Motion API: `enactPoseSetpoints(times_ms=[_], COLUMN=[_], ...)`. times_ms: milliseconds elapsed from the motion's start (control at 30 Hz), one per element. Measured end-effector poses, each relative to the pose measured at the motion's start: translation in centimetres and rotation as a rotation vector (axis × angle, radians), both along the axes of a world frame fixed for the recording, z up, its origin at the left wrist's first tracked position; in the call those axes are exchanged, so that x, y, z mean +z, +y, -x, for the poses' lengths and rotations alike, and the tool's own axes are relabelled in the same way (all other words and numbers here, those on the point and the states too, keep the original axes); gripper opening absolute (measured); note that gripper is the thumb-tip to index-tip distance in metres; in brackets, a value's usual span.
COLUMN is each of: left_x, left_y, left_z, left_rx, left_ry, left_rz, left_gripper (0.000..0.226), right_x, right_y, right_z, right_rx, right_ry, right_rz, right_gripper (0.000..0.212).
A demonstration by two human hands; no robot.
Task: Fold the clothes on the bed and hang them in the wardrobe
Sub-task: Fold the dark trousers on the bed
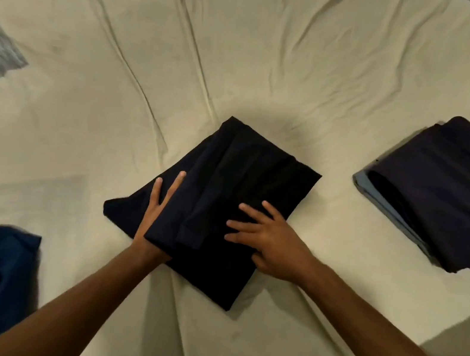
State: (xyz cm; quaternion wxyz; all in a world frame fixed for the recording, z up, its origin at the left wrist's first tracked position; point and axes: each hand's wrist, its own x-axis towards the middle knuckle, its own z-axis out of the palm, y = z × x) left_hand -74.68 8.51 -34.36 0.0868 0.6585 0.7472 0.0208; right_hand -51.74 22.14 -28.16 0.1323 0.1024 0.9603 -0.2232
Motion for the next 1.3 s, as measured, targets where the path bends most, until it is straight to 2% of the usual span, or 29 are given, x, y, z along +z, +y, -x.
enactPoseSetpoints(times_ms=[100,200,267,333,367,433,467,533,633,767,833,900,967,1033,1133,1200,1300], left_x=[1.7,1.6,1.8,2.6,3.4,5.4,6.5,8.2,8.5,7.1,6.7,6.5,6.1,5.8,6.0,6.0,5.8], left_y=[-2.1,-3.9,-4.8,-5.6,-5.7,-5.0,-4.0,-1.1,3.3,6.7,6.9,5.9,4.4,3.5,3.4,2.8,0.8], left_z=[-0.5,0.1,0.7,1.2,1.5,2.1,1.9,0.5,-3.1,-5.1,-4.5,-3.6,-3.1,-3.0,-2.8,-2.7,-2.9], left_rx=[0.049,0.125,0.166,0.297,0.437,0.712,0.755,0.641,0.449,0.673,0.711,0.766,0.764,0.718,0.675,0.609,0.511], left_ry=[-0.096,-0.085,-0.058,-0.065,-0.105,-0.206,-0.244,-0.323,-0.372,-0.386,-0.459,-0.531,-0.490,-0.431,-0.408,-0.351,-0.243], left_rz=[0.028,0.041,0.012,-0.129,-0.217,-0.401,-0.459,-0.436,-0.254,0.021,0.026,-0.060,-0.078,0.006,0.030,0.029,0.109], left_gripper=[0.093,0.082,0.073,0.062,0.056,0.048,0.046,0.042,0.041,0.048,0.036,0.030,0.034,0.038,0.046,0.048,0.045], right_x=[0.7,2.0,2.8,3.0,3.0,2.3,1.8,0.7,-0.9,-2.1,-2.3,-2.3,-2.4,-2.2,-1.7,-1.3,-1.9], right_y=[-0.8,-1.0,-0.7,0.1,0.6,1.7,2.1,2.4,1.2,-0.1,0.0,0.0,-0.1,-0.2,0.1,0.7,2.2], right_z=[-0.5,-0.9,-0.7,0.1,0.6,1.7,2.3,3.4,4.5,4.8,4.5,4.3,4.2,4.3,5.0,5.6,6.0], right_rx=[-0.002,-0.073,-0.202,-0.345,-0.411,-0.540,-0.602,-0.691,-0.676,-0.610,-0.626,-0.687,-0.704,-0.670,-0.675,-0.671,-0.541], right_ry=[-0.106,-0.125,-0.053,0.056,0.085,0.085,0.061,0.013,-0.025,-0.032,-0.033,-0.048,-0.095,-0.168,-0.196,-0.116,-0.053], right_rz=[-0.044,-0.020,0.014,-0.033,-0.078,-0.157,-0.183,-0.224,-0.291,-0.338,-0.326,-0.249,-0.218,-0.226,-0.229,-0.241,-0.301], right_gripper=[0.069,0.082,0.082,0.078,0.075,0.070,0.068,0.072,0.084,0.095,0.101,0.108,0.114,0.117,0.112,0.099,0.083])
